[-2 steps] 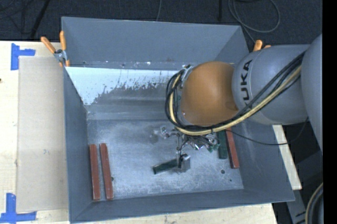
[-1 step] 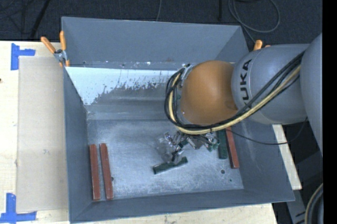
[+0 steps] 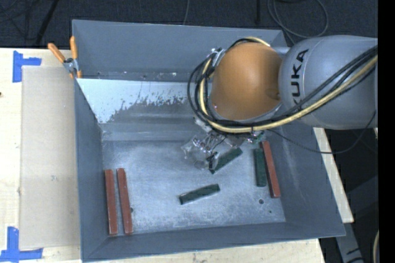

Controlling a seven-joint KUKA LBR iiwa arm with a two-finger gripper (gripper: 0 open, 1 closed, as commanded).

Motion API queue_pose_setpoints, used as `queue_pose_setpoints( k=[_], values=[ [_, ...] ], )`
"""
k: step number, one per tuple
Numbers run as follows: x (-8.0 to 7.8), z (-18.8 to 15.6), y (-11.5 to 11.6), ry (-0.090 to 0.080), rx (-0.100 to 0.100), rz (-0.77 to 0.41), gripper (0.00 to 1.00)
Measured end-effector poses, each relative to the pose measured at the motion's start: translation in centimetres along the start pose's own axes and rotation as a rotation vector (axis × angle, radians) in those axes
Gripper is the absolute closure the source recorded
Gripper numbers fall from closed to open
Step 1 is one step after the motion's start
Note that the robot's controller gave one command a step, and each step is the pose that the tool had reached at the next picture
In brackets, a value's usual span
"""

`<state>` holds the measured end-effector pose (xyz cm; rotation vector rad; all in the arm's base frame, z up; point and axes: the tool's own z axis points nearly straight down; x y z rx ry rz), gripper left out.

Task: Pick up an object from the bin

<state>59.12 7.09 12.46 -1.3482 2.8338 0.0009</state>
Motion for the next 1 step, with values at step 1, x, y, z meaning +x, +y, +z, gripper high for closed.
queue_pose_setpoints(
  k=[1],
  values=[
    [0.08, 0.07, 0.00, 0.001, -0.003, 0.004, 0.00]
  ],
)
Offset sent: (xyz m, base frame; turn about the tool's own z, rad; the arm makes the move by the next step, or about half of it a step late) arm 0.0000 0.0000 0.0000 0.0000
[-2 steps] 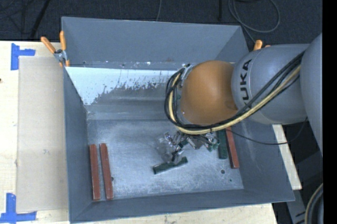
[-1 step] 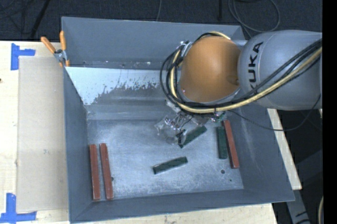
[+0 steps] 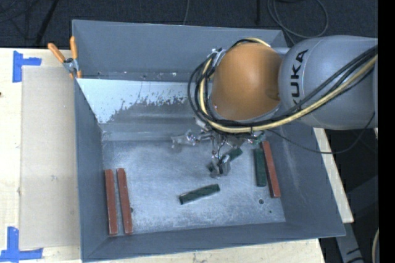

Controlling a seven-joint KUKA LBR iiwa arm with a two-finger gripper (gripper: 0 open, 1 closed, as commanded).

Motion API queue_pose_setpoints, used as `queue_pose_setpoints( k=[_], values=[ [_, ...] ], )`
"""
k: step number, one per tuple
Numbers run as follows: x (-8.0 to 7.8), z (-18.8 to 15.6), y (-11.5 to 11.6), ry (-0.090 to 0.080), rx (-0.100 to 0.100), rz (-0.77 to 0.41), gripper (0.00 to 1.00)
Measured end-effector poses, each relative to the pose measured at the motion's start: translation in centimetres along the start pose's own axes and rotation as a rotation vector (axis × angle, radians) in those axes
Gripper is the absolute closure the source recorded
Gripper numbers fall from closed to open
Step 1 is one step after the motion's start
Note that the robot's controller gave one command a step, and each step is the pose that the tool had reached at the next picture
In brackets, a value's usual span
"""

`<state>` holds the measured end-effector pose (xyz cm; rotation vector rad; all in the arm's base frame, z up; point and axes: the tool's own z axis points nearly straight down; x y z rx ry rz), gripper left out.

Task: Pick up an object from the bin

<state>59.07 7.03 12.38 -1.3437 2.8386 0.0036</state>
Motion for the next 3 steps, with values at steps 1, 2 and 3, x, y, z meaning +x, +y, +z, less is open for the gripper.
queue_pose_setpoints(
  k=[1, 2, 3],
  values=[
    [4.0, 5.6, 5.1, 0.006, -0.005, -0.189, 0.00],
    [3.9, 5.4, 4.9, 0.003, -0.002, -0.184, 1.00],
    [1.1, -14.9, 6.0, -0.006, 0.007, -0.168, 1.00]
  ],
)
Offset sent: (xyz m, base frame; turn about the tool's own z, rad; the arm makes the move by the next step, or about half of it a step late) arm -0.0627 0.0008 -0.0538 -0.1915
